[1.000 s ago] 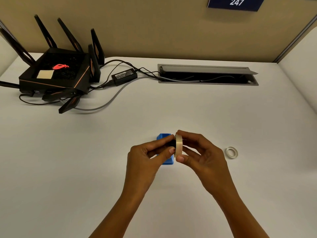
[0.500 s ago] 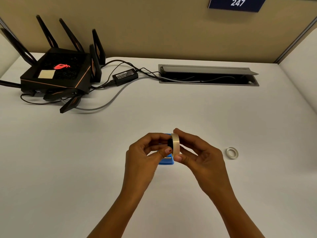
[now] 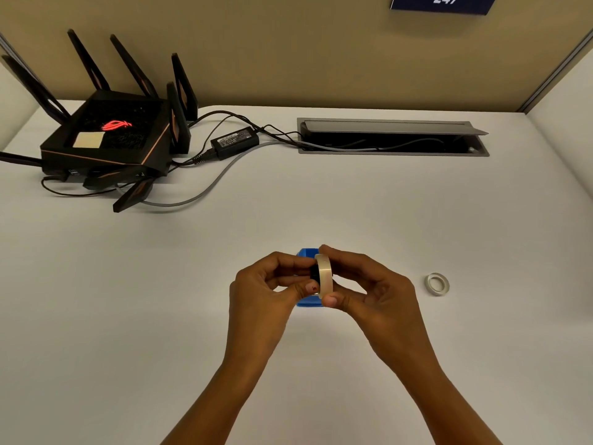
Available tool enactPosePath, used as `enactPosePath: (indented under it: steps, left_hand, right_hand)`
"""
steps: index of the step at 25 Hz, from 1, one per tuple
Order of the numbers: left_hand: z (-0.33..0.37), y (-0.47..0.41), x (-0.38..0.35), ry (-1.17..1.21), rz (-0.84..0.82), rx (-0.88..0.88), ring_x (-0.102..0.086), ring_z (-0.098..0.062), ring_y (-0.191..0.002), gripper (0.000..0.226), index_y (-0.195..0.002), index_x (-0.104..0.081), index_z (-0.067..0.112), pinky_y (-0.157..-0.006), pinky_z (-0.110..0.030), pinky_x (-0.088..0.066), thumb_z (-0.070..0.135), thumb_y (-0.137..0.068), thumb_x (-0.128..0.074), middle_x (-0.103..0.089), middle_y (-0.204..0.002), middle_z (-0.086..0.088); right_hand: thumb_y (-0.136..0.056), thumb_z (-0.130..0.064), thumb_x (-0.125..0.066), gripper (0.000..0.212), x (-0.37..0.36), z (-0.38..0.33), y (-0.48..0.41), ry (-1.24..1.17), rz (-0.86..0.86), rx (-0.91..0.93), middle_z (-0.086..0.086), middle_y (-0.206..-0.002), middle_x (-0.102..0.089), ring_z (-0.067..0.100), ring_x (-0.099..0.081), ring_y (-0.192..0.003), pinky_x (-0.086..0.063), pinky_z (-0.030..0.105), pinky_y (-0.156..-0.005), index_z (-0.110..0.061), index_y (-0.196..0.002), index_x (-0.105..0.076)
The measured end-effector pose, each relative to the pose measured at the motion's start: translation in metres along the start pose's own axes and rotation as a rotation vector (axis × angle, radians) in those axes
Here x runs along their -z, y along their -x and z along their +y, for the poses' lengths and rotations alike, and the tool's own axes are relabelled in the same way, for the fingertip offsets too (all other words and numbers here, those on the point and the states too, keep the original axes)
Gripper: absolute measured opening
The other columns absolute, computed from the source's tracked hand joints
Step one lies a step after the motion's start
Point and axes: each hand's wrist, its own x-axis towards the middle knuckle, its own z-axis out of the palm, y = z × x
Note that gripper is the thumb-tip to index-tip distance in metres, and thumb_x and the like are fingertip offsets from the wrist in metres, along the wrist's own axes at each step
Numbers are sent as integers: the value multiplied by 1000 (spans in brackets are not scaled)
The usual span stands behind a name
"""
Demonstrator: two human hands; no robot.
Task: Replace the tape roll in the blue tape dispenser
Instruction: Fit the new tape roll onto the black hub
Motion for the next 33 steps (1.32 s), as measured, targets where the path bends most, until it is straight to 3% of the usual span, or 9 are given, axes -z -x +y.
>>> enactPosePath:
  steps: [5, 17, 21, 25, 33]
  left_hand:
    - [2, 1, -2, 9, 24, 16, -71, -6, -71, 24, -80, -71, 24, -70, -12, -54, 5, -66, -77, -74, -75, 12]
    - [5, -1, -7, -9, 35, 8, -71, -11, -75, 20, -83, -70, 20, -75, -26, -58, 11, -68, -78, -75, -79, 4]
    - [5, 2, -12, 16, 51, -3, -71, -8, -75, 20, -85, -69, 24, -69, -13, -55, 13, -70, -77, -74, -79, 10]
    - [1, 4, -15, -19, 39, -32, -66, -6, -82, 25, -89, -63, 24, -69, -8, -51, 7, -74, -72, -69, -84, 13]
    - [2, 5, -17, -54, 31, -116, -59, 1, -91, 36, -90, -54, 26, -73, -2, -46, -7, -78, -61, -62, -86, 14]
  right_hand:
    - [-67, 5, -75, 52, -1, 0, 0, -9, 9, 6, -5, -111, -70, 11, -64, -106, -55, 20, -81, -23, -110, -66]
    - [-66, 5, -75, 52, 0, -6, 0, 9, 32, 21, -6, -106, -72, 13, -64, -105, -56, 23, -81, -23, -110, -67]
    - [-69, 3, -74, 52, 3, -7, -1, -2, 16, 7, -6, -109, -70, 15, -63, -108, -56, 30, -85, -25, -111, -65]
    - [-70, 1, -75, 54, 1, -7, -2, 21, -4, -8, -7, -110, -70, 13, -62, -109, -56, 29, -86, -28, -114, -64]
    - [-72, 1, -74, 50, -8, -6, -3, 82, 29, 1, -8, -108, -67, 12, -62, -105, -58, 21, -70, -27, -111, -61]
